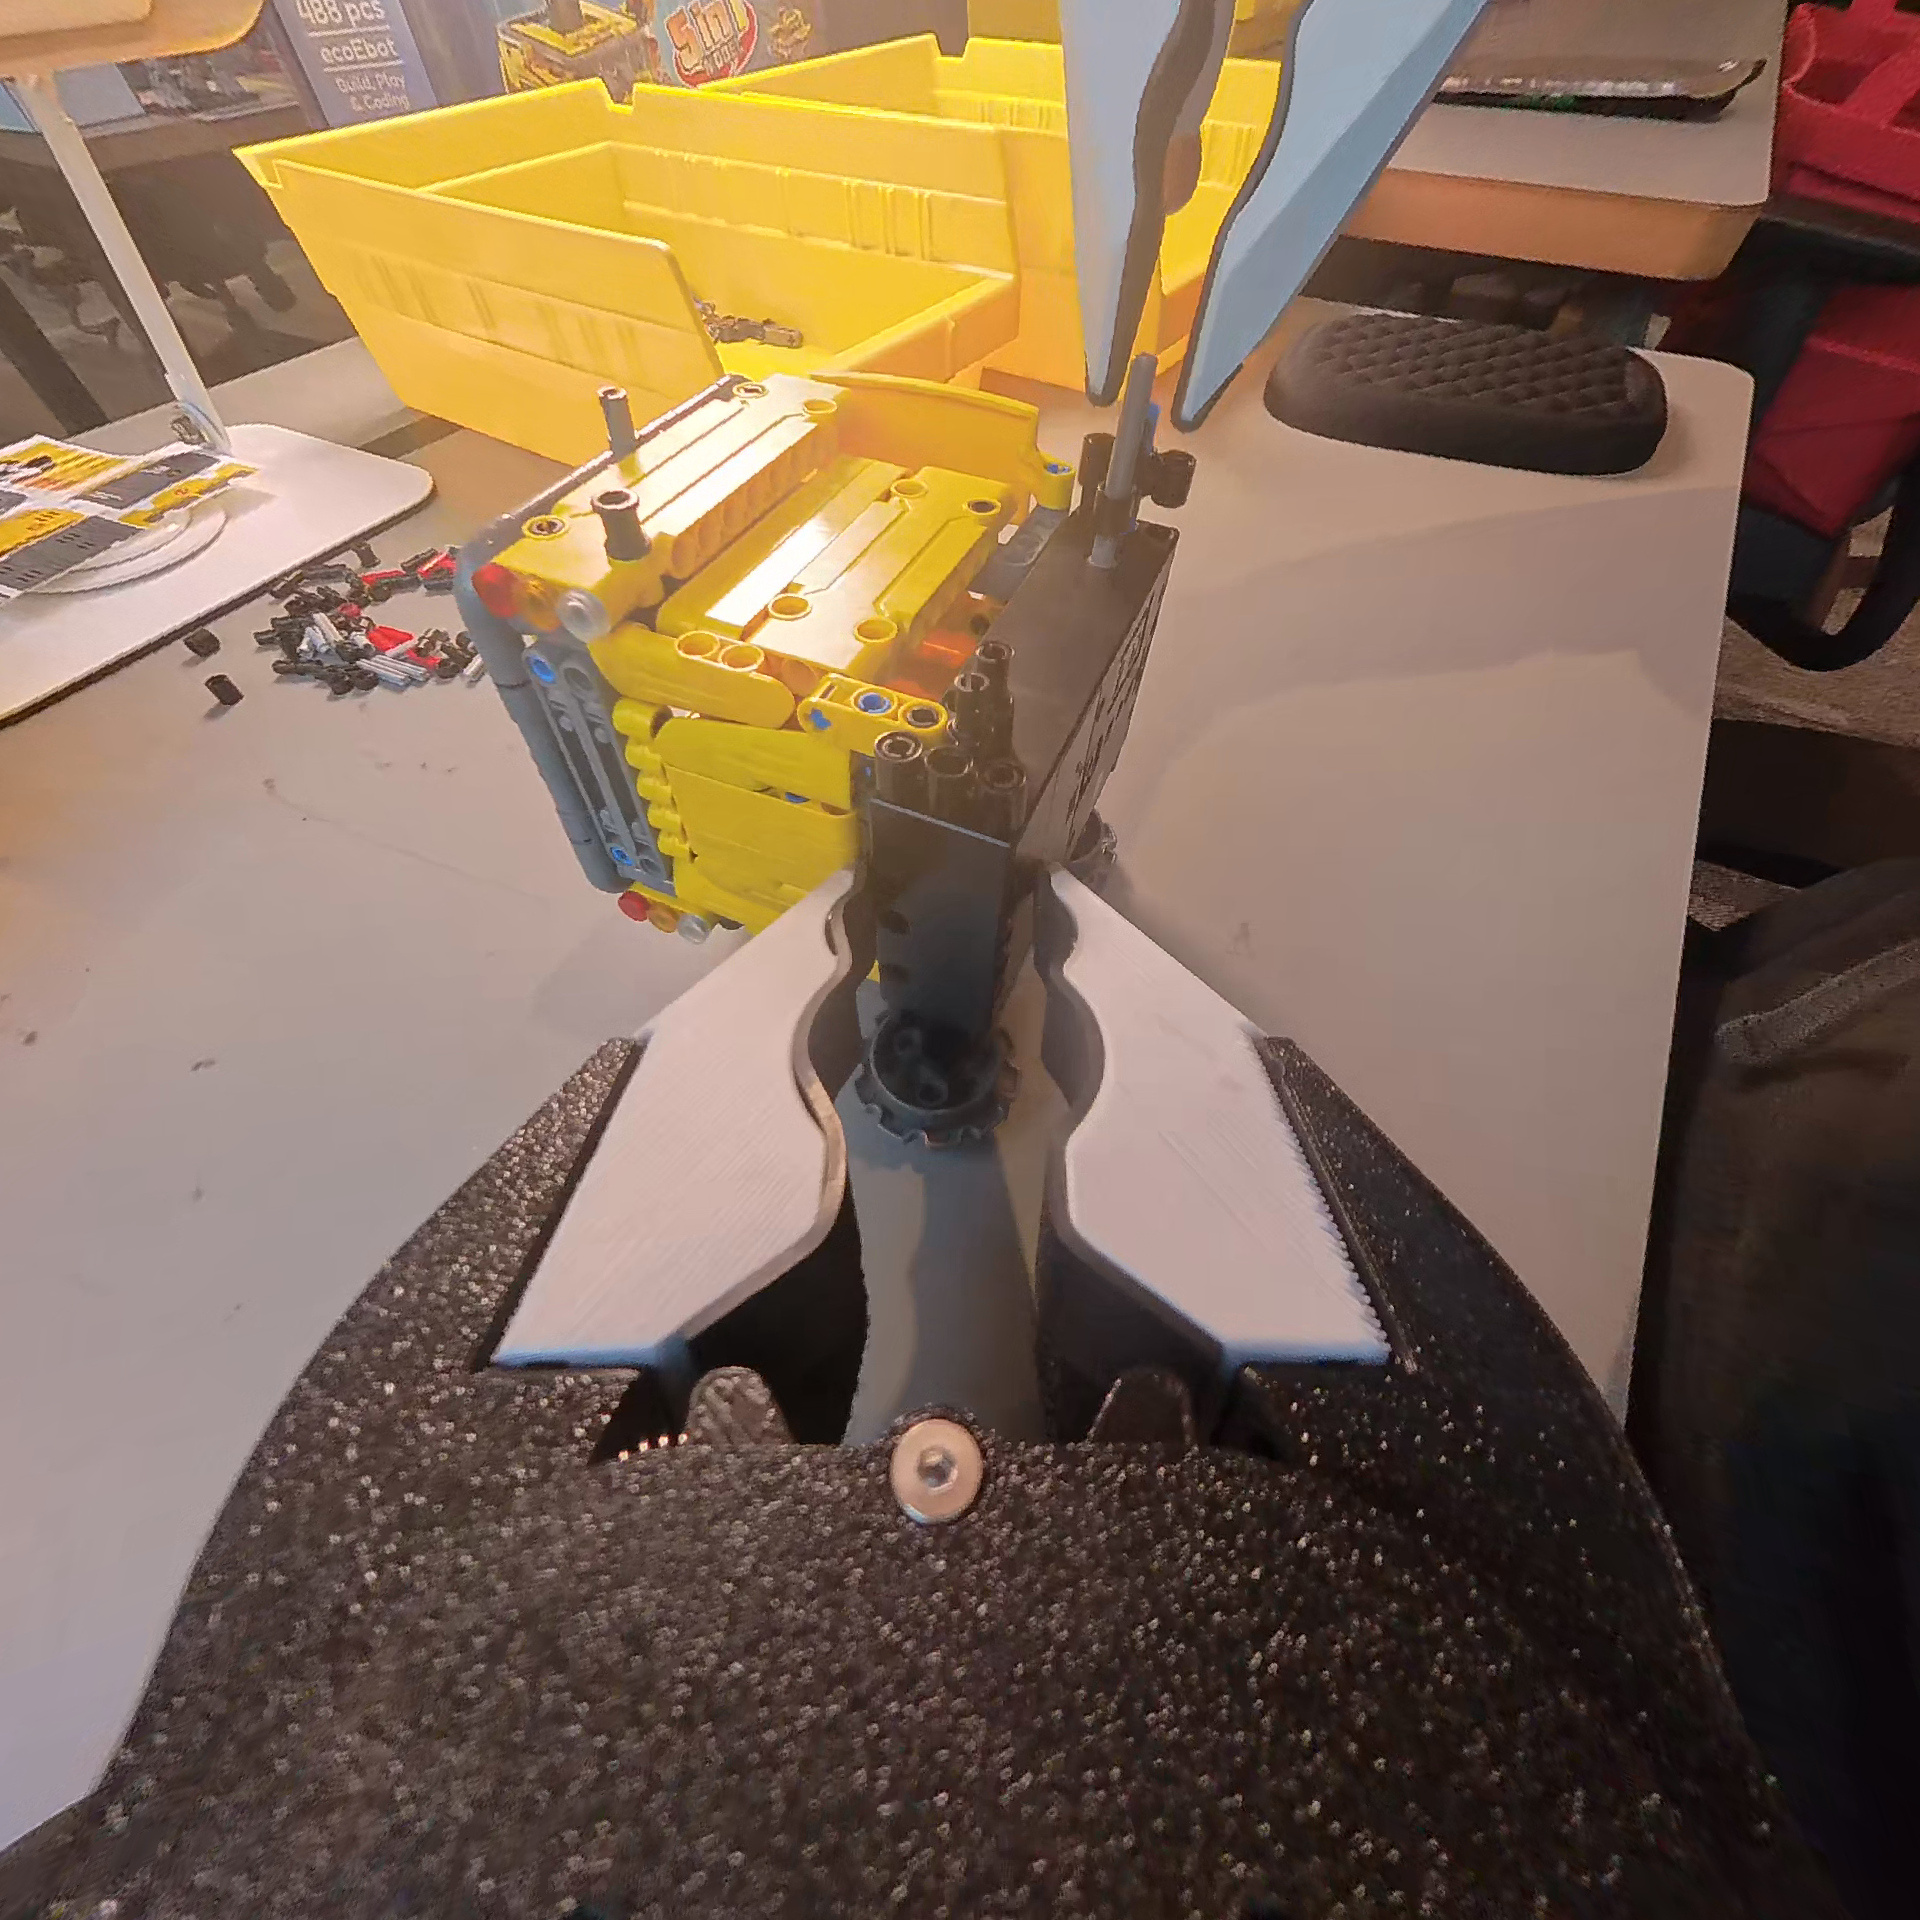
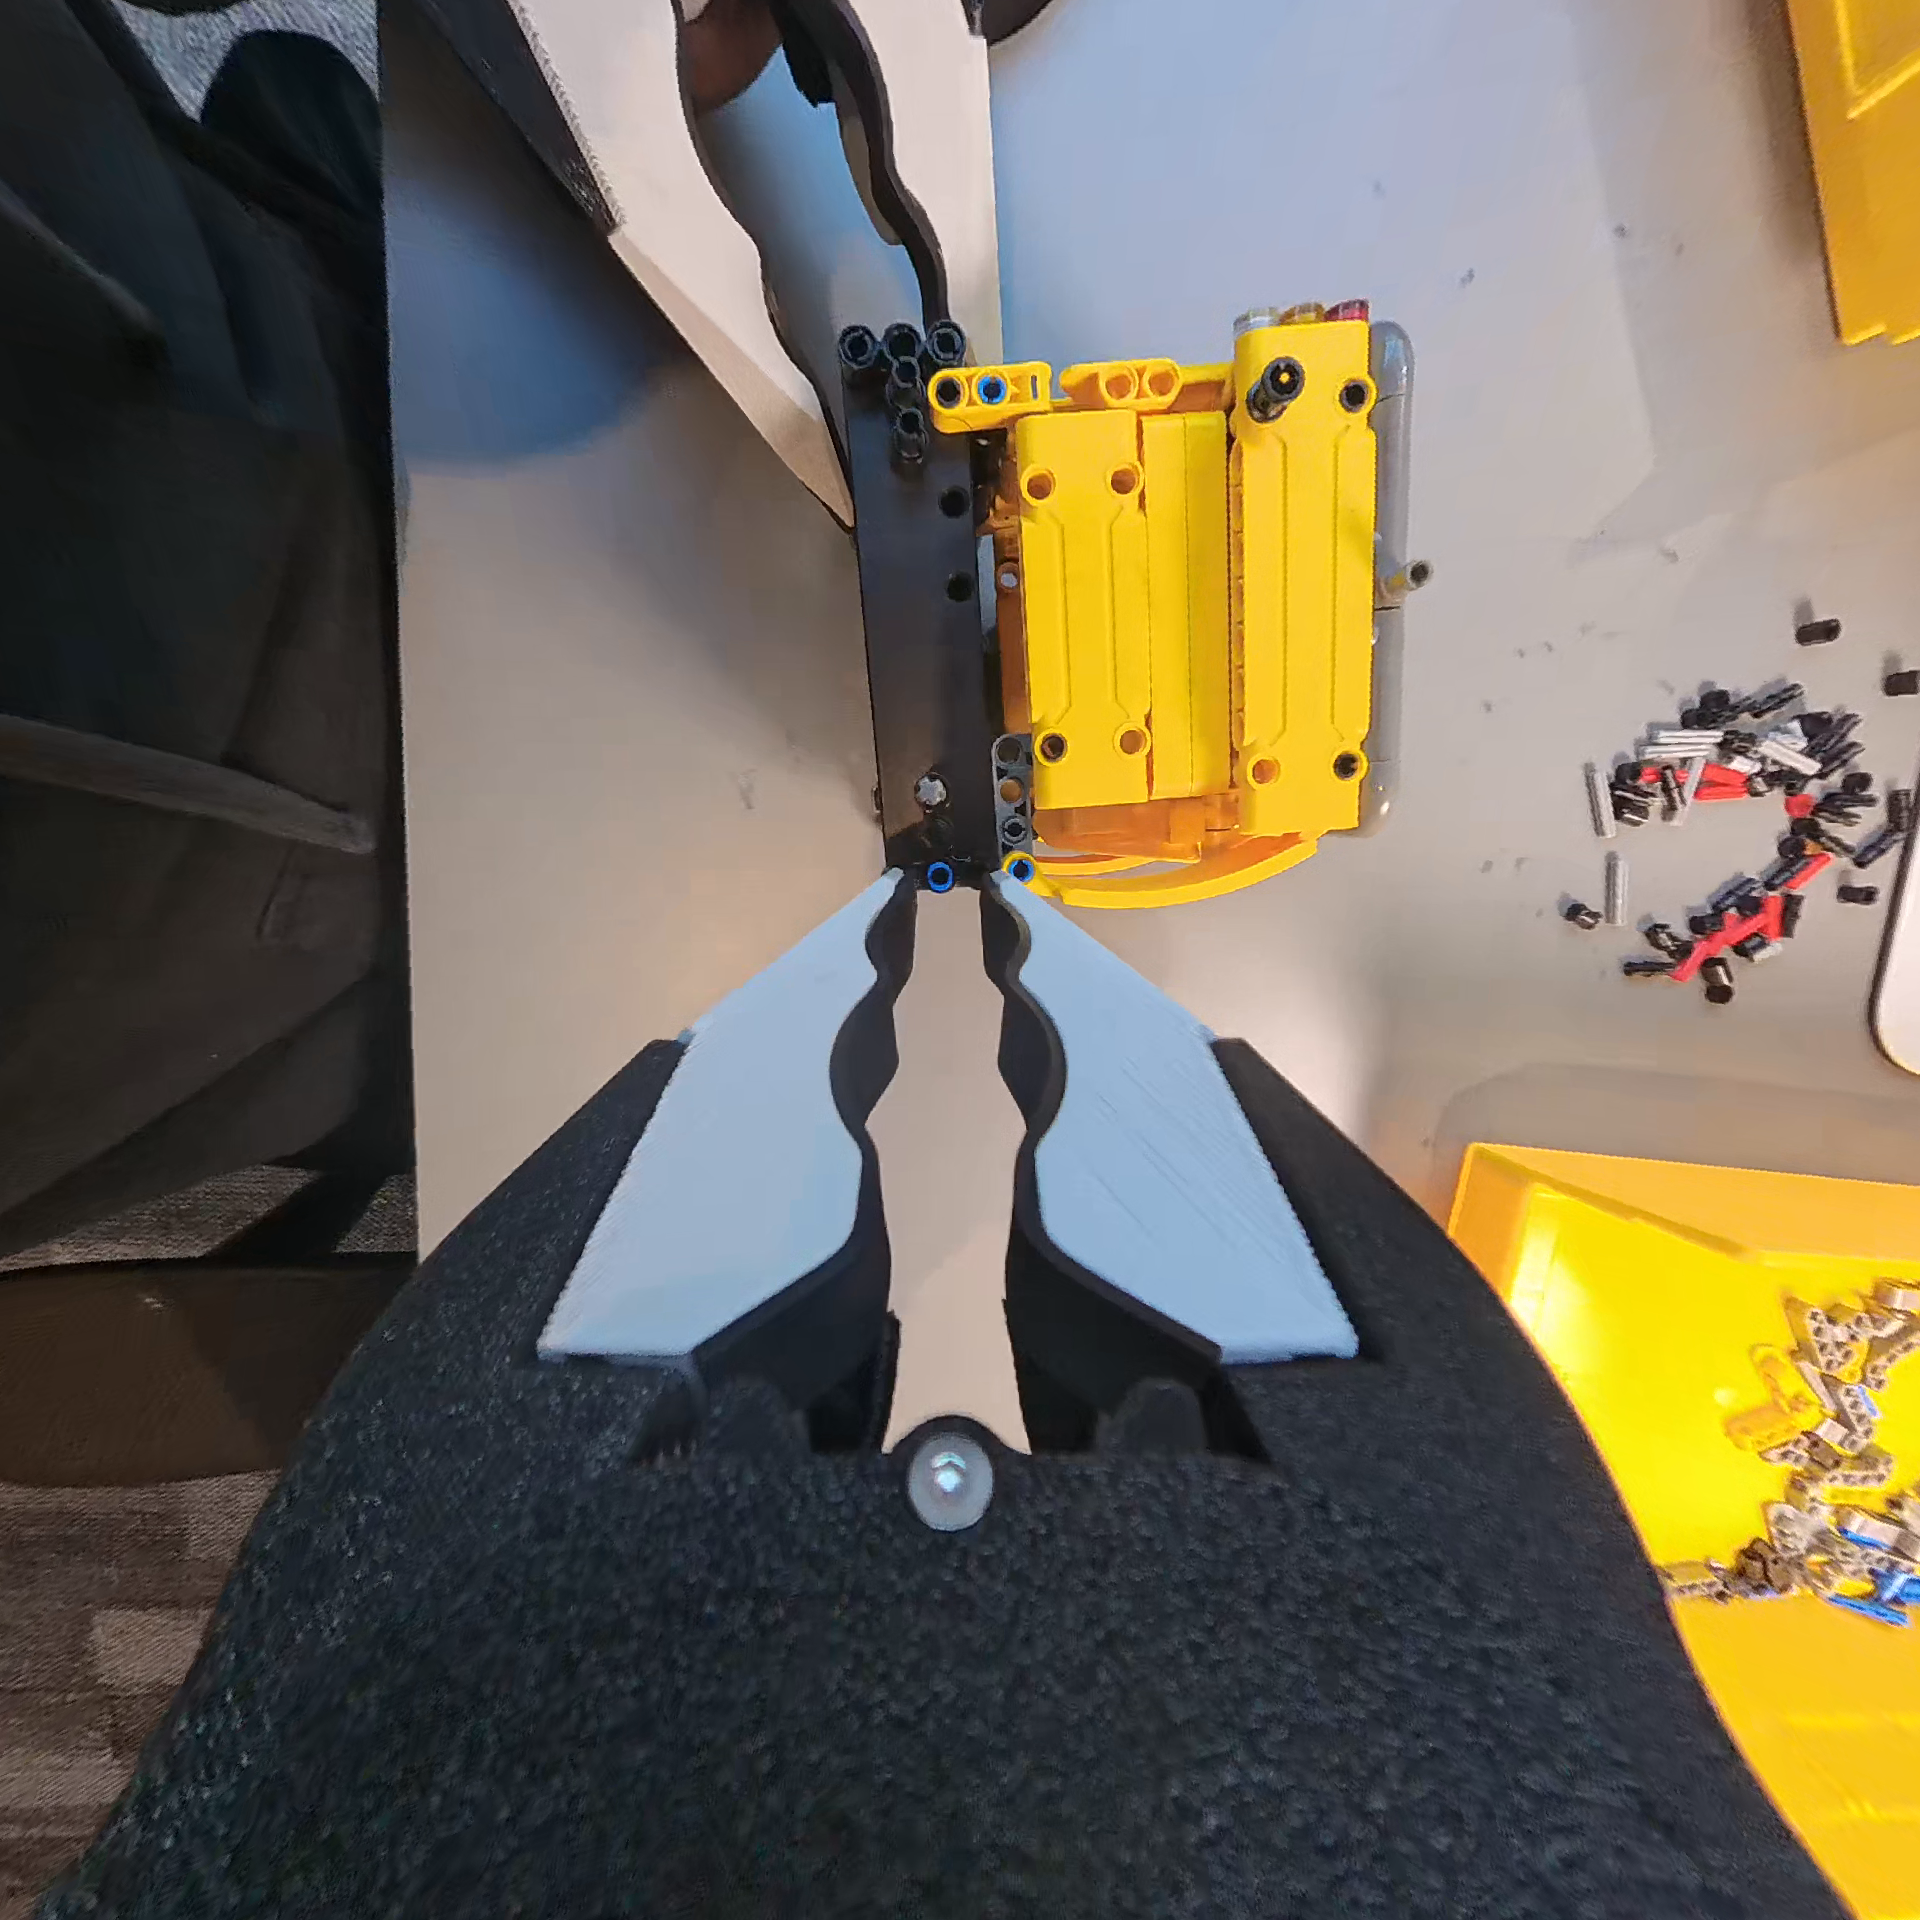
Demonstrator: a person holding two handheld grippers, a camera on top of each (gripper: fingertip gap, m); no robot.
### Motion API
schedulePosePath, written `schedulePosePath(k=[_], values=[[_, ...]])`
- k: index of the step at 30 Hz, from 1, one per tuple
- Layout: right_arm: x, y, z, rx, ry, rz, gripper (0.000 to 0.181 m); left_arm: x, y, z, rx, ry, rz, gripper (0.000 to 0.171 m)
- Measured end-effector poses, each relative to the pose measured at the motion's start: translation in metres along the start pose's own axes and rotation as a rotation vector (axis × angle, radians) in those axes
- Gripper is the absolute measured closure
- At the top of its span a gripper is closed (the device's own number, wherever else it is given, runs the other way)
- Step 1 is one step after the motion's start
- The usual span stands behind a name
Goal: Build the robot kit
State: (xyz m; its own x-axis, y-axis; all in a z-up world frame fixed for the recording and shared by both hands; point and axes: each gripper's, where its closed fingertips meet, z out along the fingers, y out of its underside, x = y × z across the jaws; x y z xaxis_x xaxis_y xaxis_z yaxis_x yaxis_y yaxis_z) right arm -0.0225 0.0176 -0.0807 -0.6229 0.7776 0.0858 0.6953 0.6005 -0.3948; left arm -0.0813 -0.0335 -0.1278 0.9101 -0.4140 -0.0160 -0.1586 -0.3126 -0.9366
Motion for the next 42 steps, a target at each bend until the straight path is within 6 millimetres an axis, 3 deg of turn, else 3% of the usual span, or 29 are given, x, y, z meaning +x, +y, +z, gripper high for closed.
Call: schedulePosePath(k=[27, 42], values=[[-0.0039, 0.0003, 0.0083, -0.088, 0.002, 0.011, 0.176, -0.0001, 0.0006, -0.0005, 0.006, 0.005, -0.023, 0.144], [-0.0002, 0.0029, 0.0075, -0.034, 0.006, 0.052, 0.178, -0.0003, -0.0011, 0.0000, 0.017, 0.007, -0.045, 0.145]])
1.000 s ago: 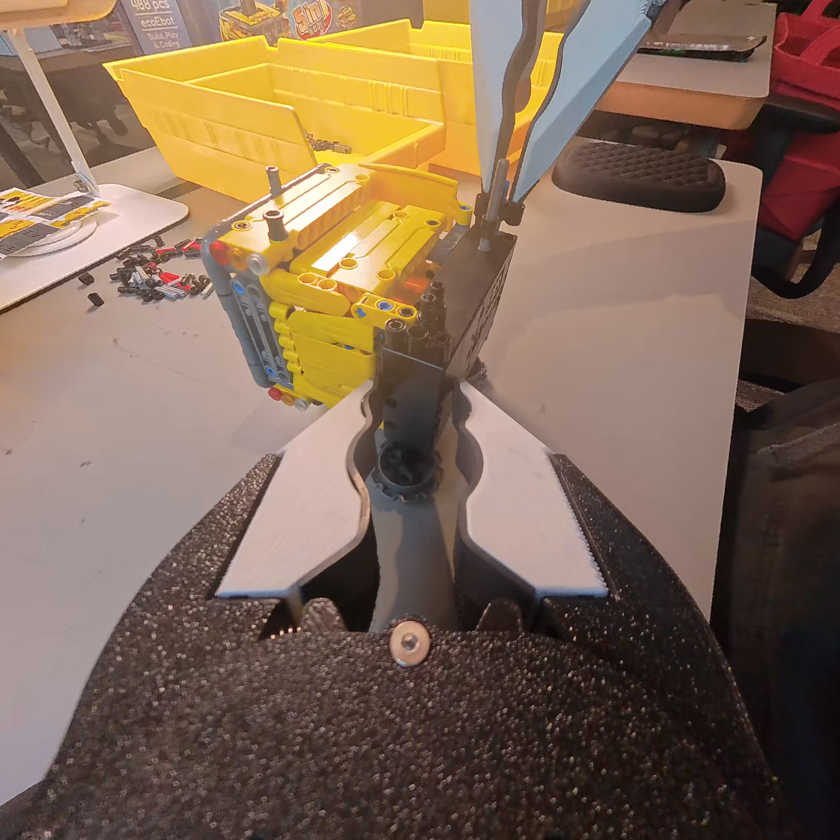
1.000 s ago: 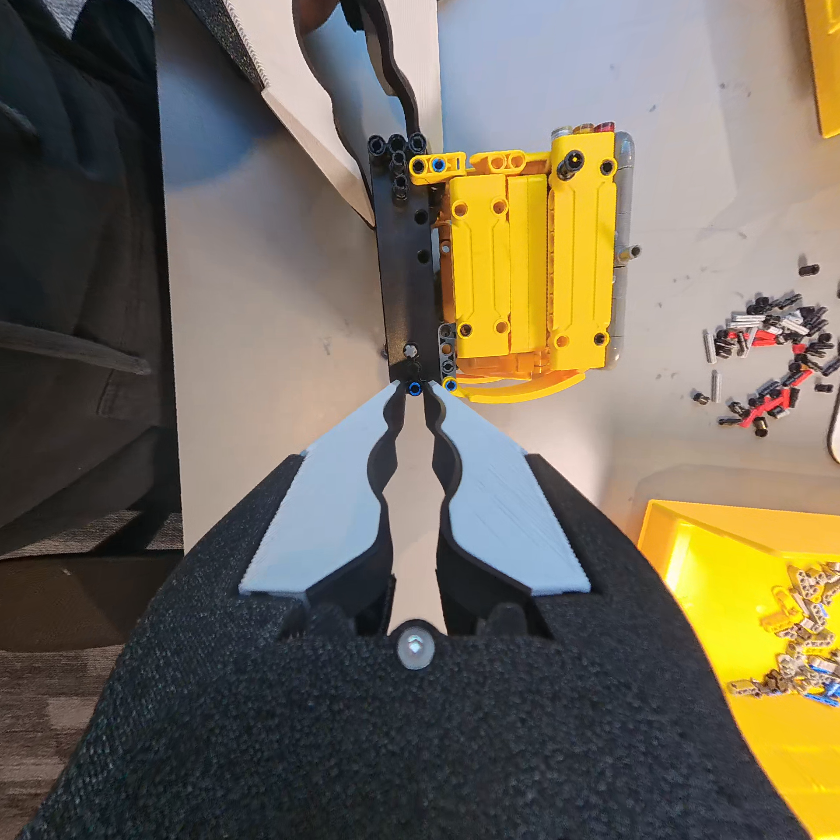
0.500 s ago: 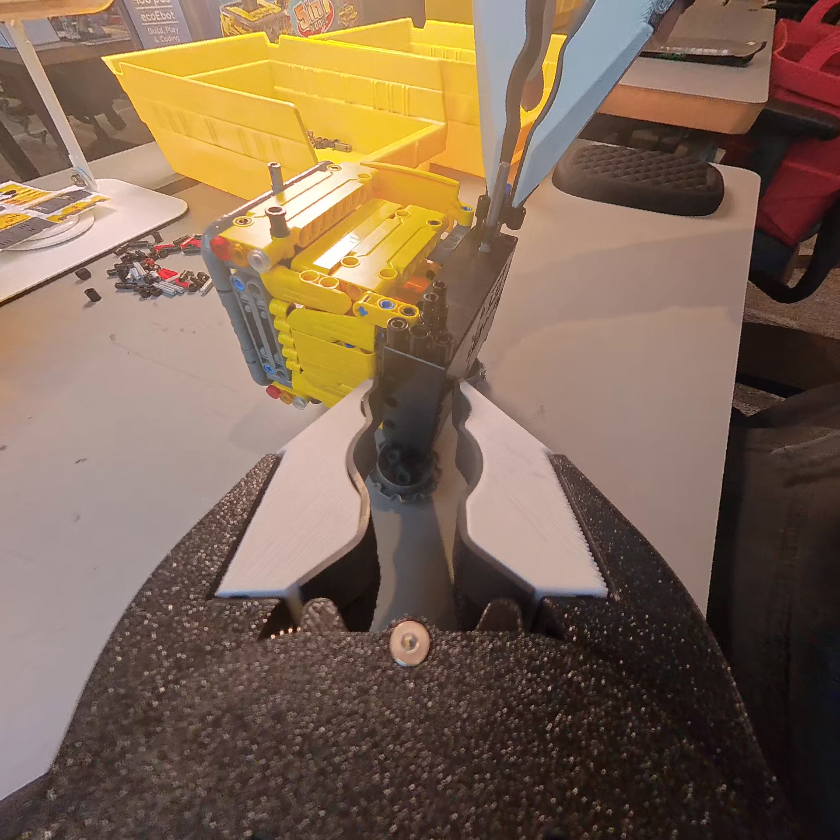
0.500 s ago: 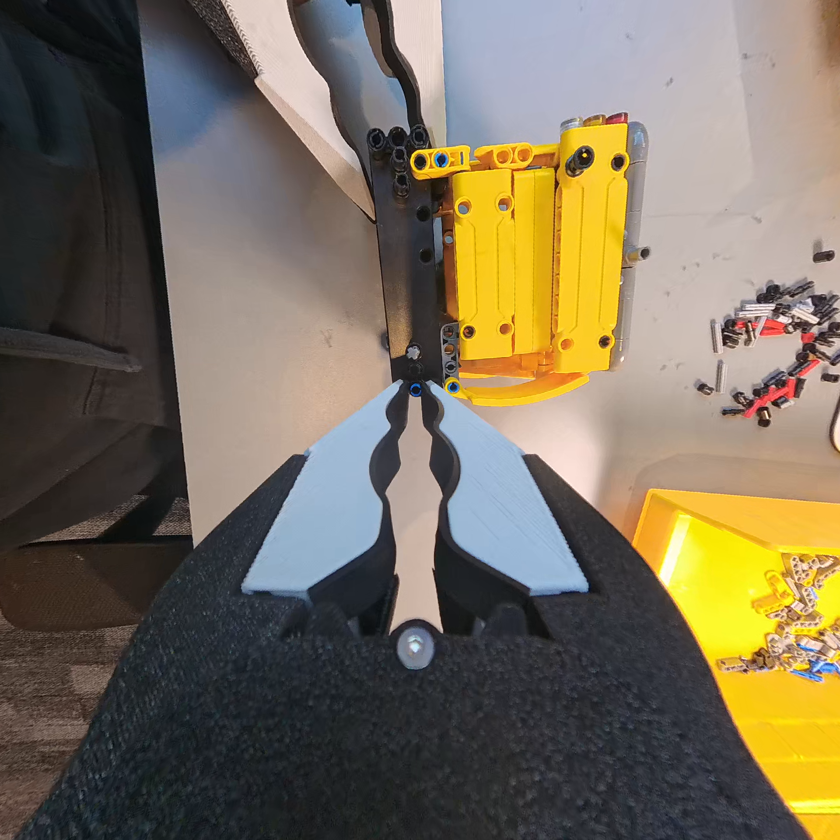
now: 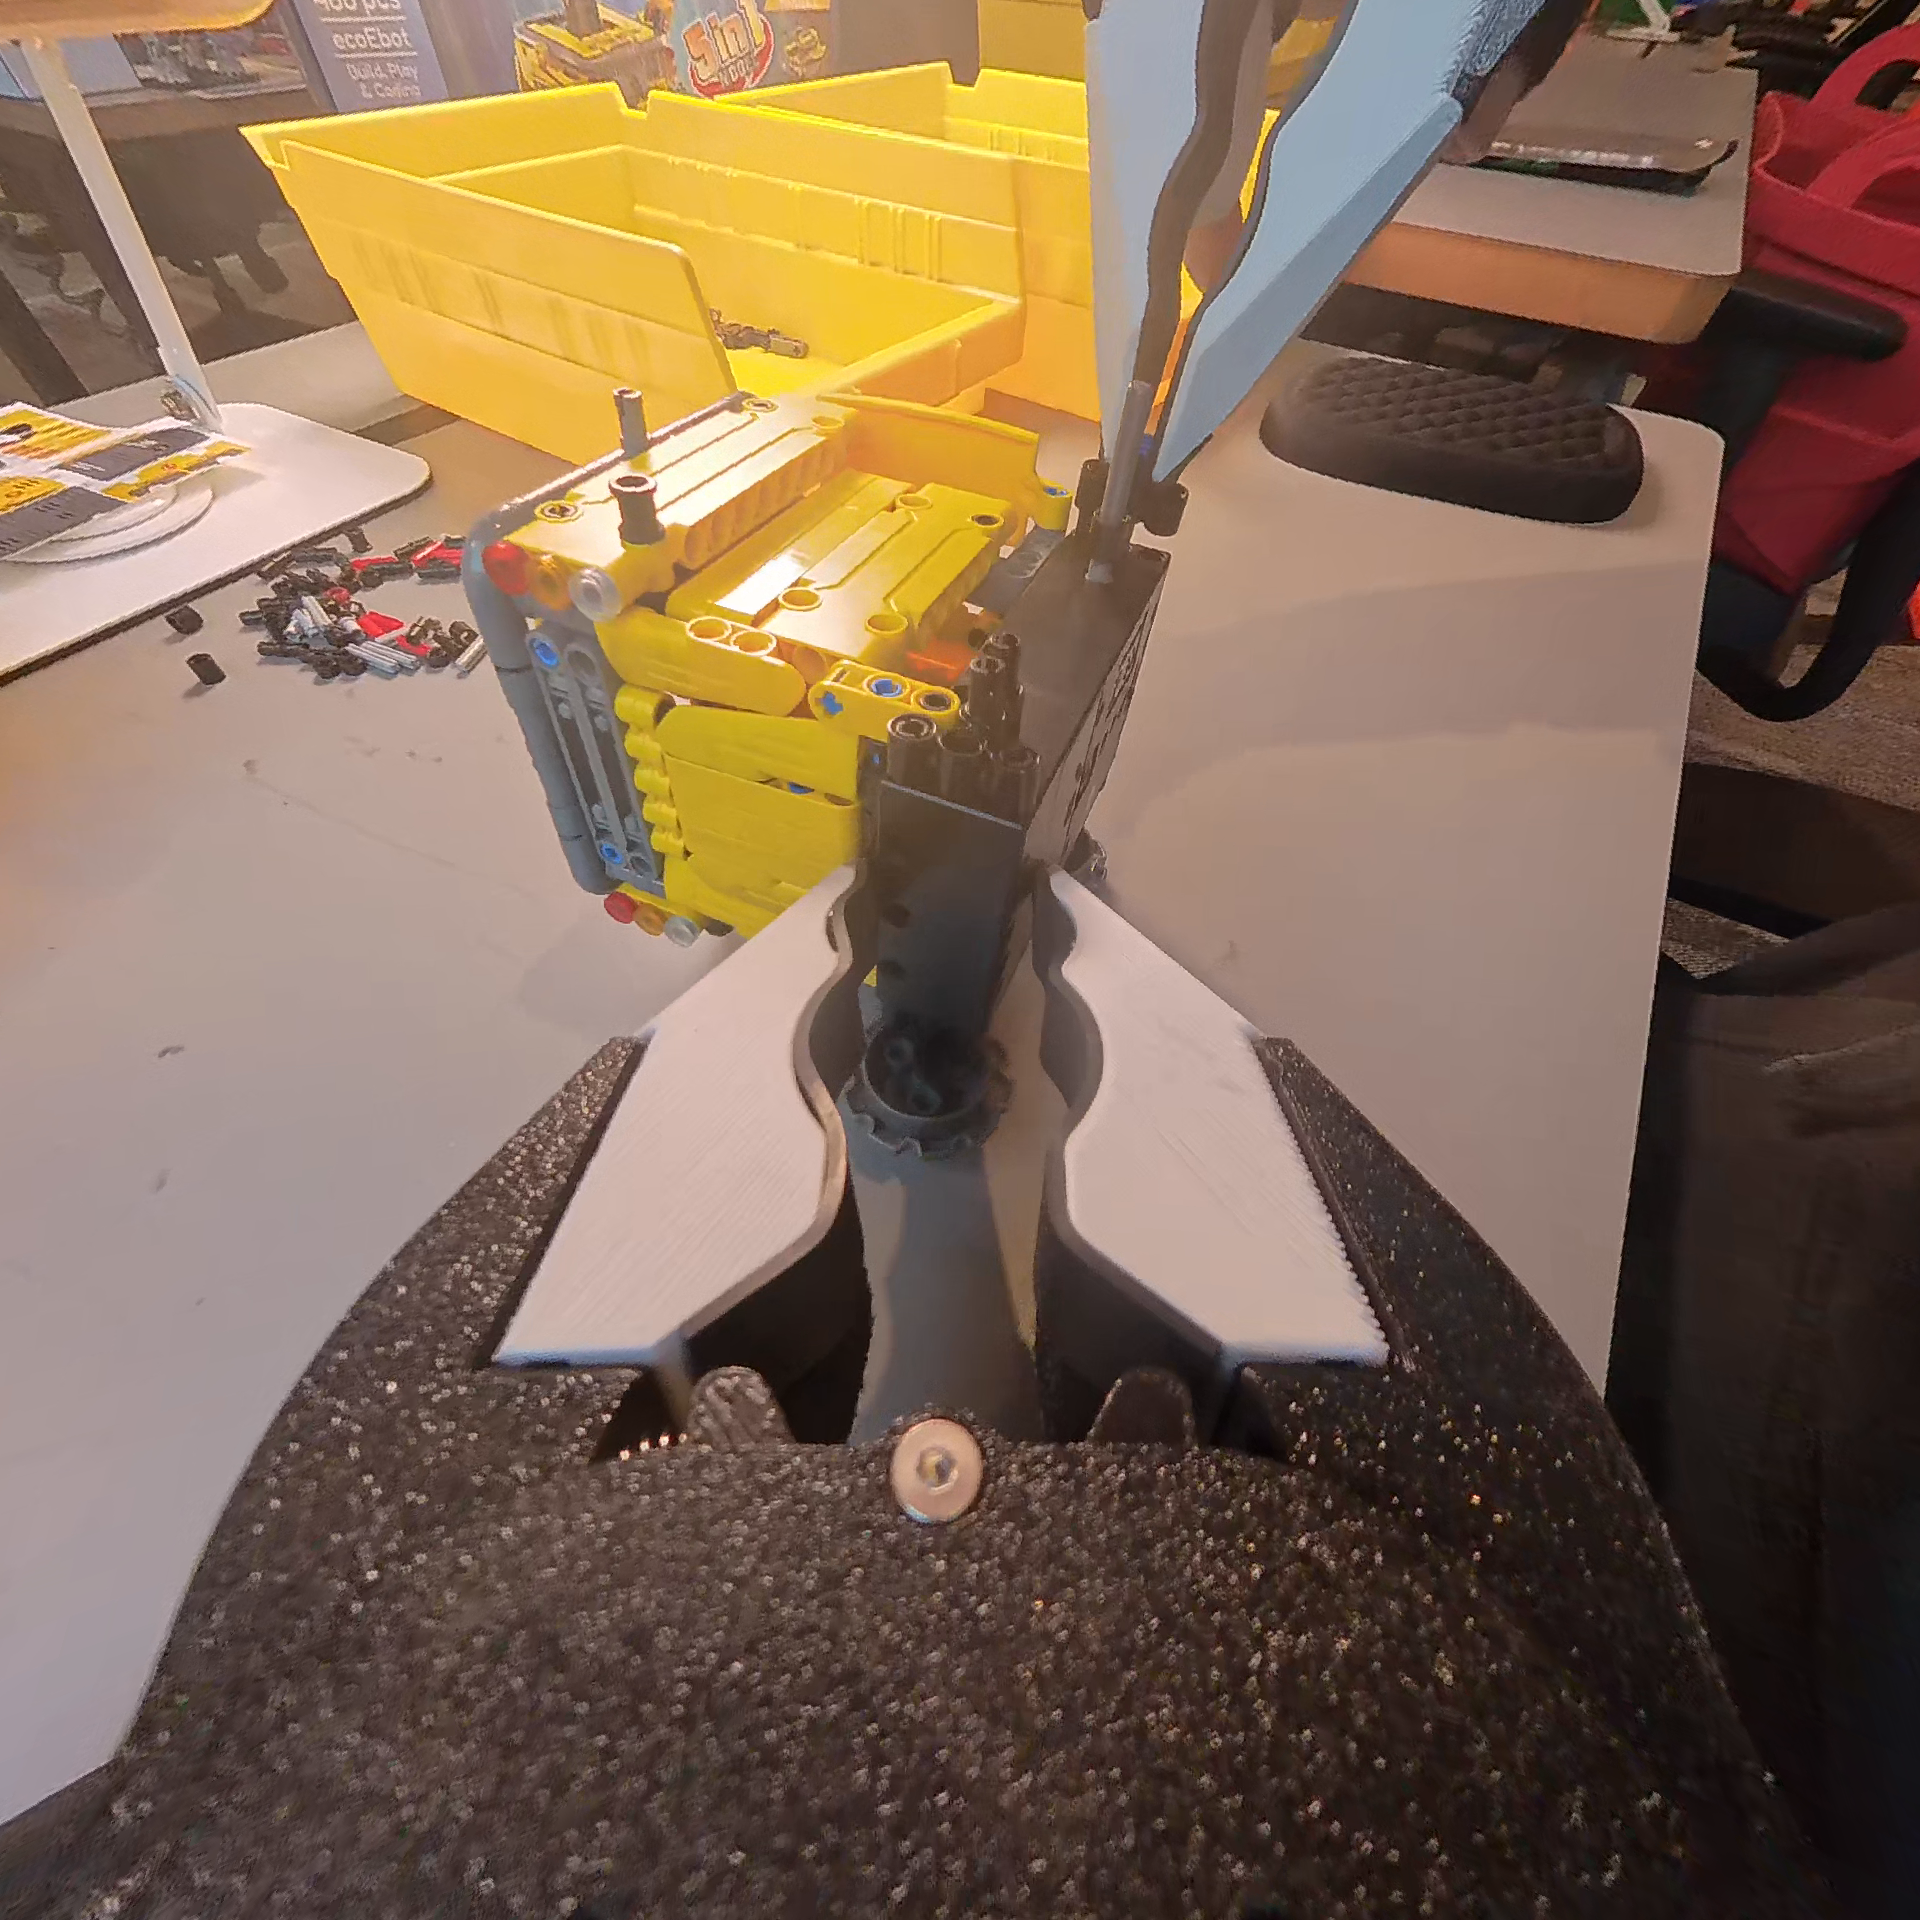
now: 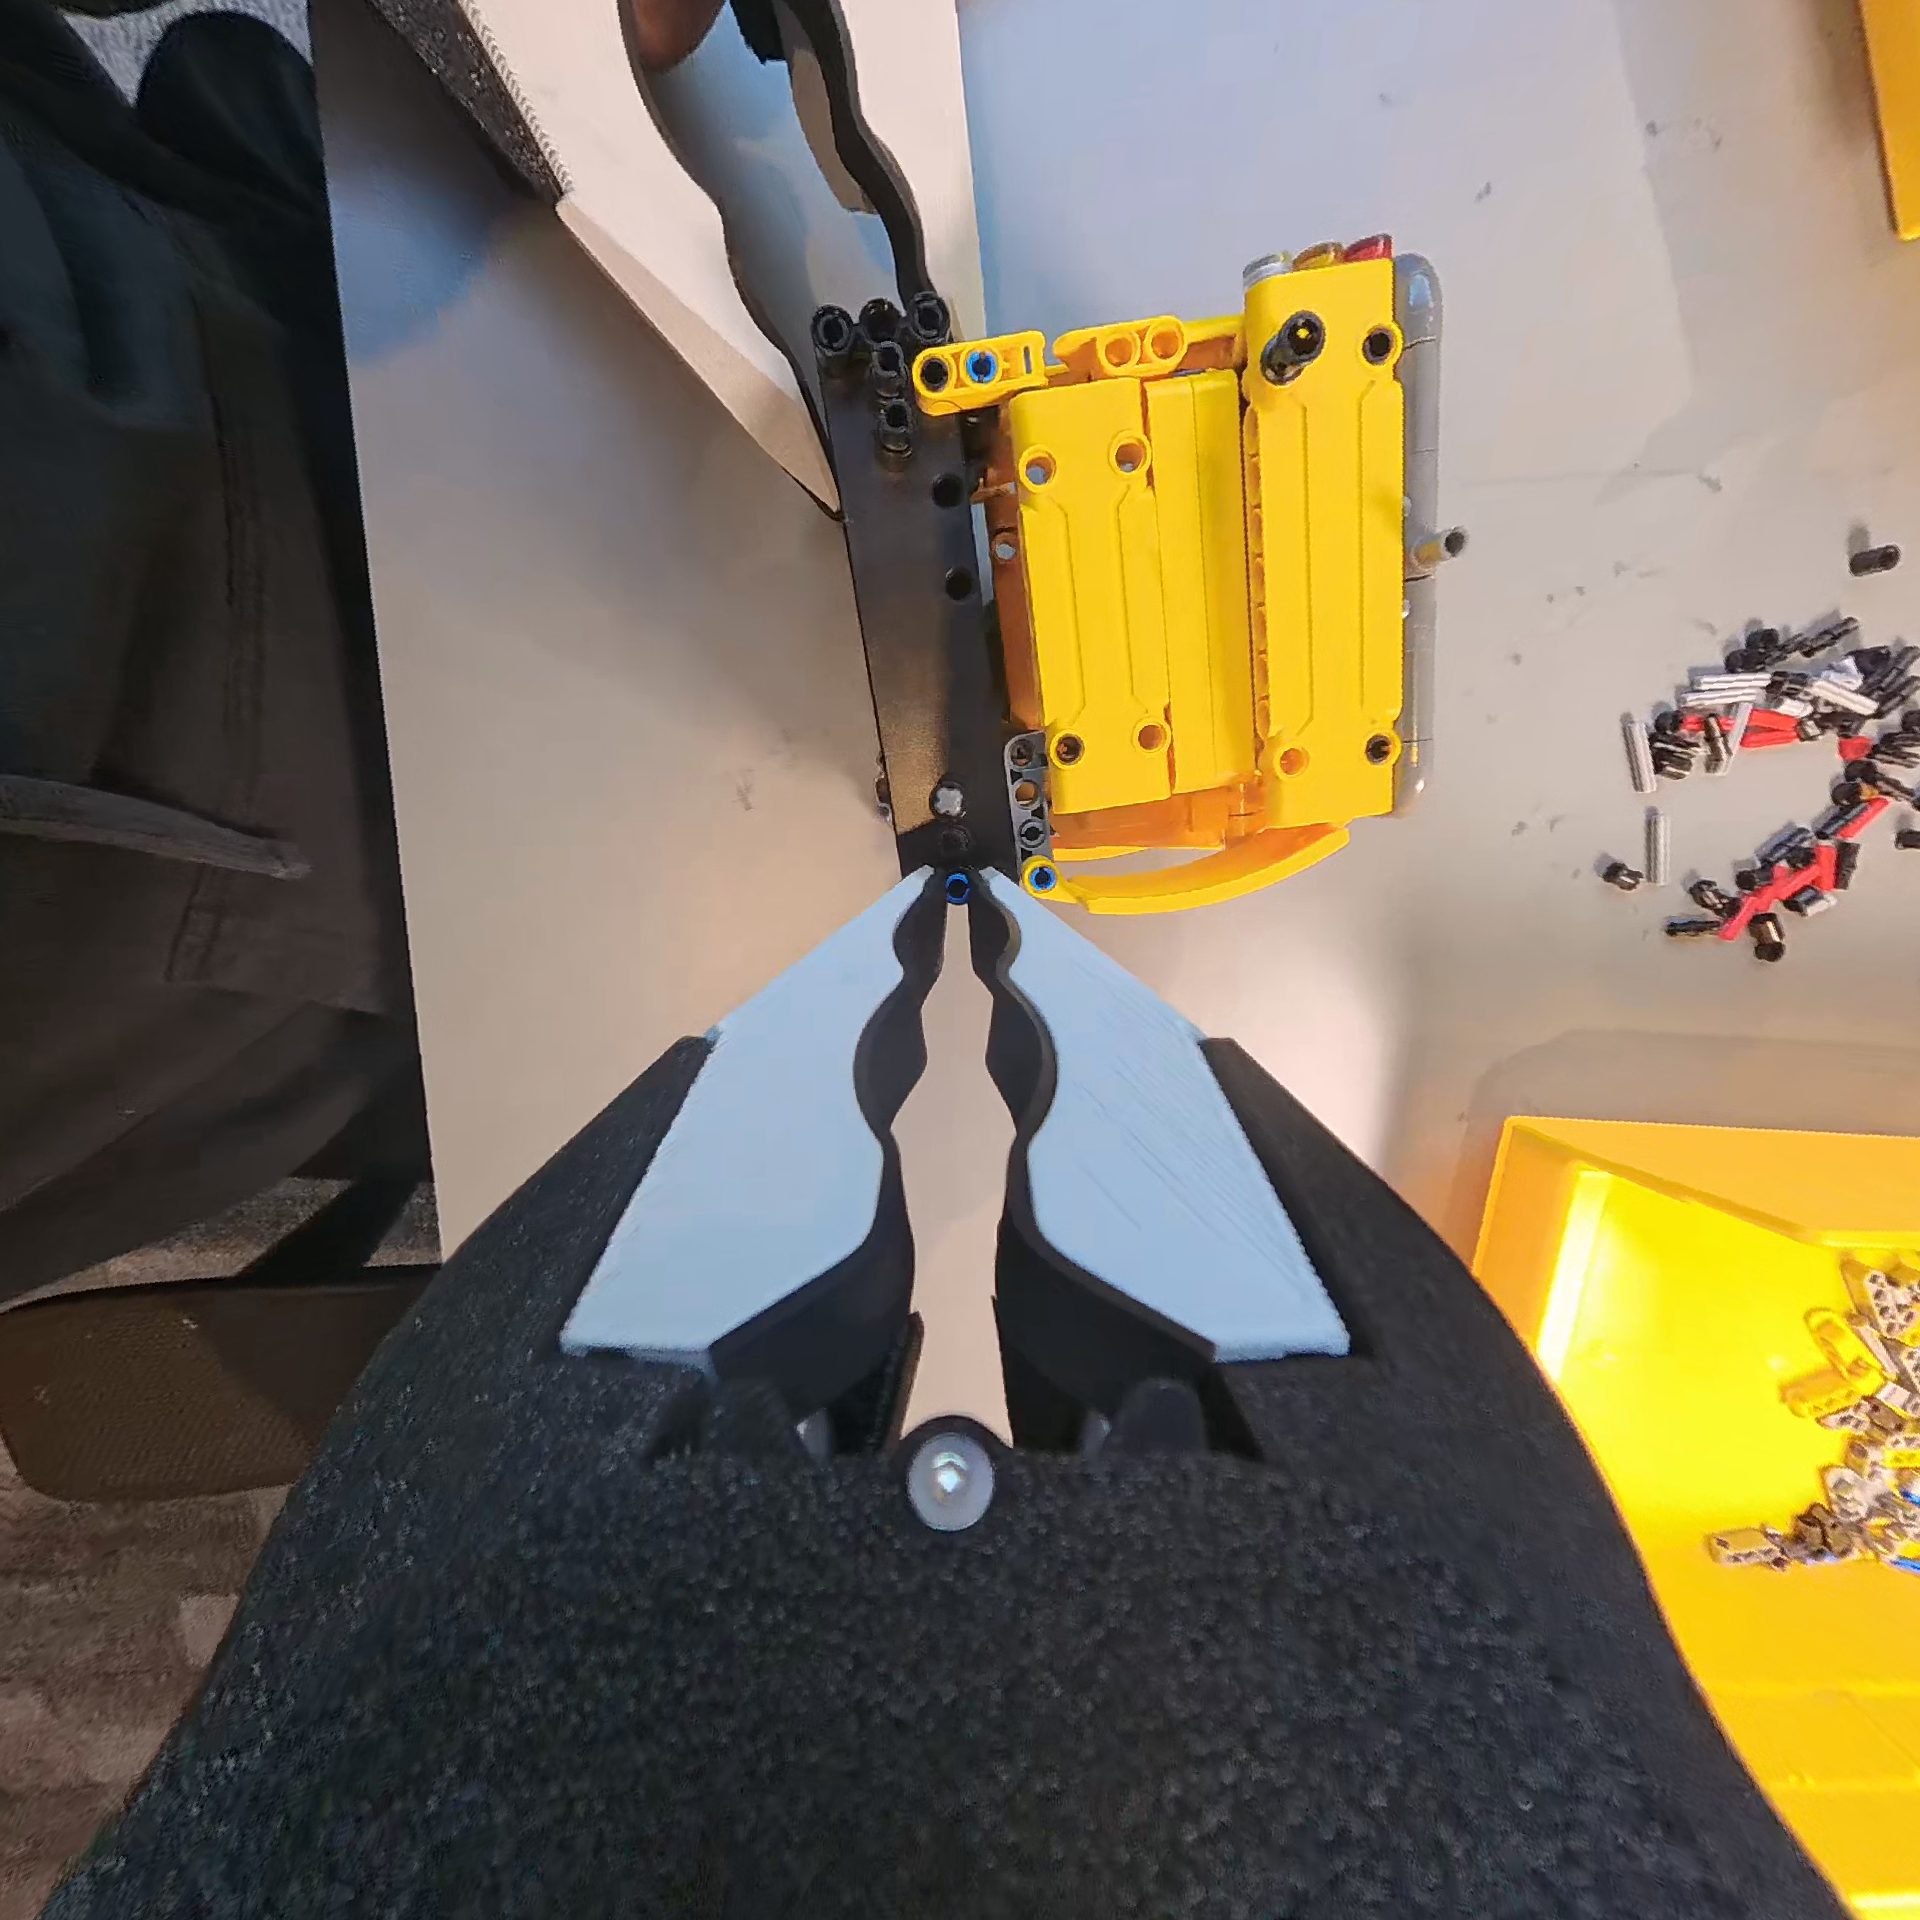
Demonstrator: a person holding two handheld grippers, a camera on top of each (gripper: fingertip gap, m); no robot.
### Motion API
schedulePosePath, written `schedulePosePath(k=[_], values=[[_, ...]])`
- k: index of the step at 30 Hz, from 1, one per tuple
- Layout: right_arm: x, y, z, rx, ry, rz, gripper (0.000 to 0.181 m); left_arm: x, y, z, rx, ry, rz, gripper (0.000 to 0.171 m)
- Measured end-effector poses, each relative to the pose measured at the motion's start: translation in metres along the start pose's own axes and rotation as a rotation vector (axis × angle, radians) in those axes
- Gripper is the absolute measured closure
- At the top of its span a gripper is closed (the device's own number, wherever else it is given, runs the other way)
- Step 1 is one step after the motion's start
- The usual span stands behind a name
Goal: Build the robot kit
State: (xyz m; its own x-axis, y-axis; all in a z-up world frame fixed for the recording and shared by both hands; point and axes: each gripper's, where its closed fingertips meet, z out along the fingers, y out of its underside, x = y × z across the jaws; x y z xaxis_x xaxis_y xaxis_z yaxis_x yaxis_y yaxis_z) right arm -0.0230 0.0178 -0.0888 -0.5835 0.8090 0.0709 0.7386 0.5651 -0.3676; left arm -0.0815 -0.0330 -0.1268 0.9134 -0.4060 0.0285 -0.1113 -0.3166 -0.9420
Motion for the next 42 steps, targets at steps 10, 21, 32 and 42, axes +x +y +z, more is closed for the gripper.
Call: schedulePosePath(k=[10, 21, 32, 42], values=[[0.005, 0.003, 0.000, -0.071, -0.015, -0.066, 0.178, 0.002, -0.002, 0.000, 0.008, 0.004, 0.014, 0.146], [0.010, -0.007, -0.015, 0.140, 0.061, 0.126, 0.156, 0.003, 0.000, -0.003, 0.007, -0.087, -0.007, 0.145], [0.015, 0.006, 0.011, 0.495, 0.162, 0.358, 0.155, 0.029, -0.016, -0.045, 0.037, 0.198, -0.021, 0.135], [0.023, -0.005, 0.013, 0.602, -0.062, 0.365, 0.132, -0.041, -0.037, -0.013, -0.054, 0.560, -0.115, 0.048]])
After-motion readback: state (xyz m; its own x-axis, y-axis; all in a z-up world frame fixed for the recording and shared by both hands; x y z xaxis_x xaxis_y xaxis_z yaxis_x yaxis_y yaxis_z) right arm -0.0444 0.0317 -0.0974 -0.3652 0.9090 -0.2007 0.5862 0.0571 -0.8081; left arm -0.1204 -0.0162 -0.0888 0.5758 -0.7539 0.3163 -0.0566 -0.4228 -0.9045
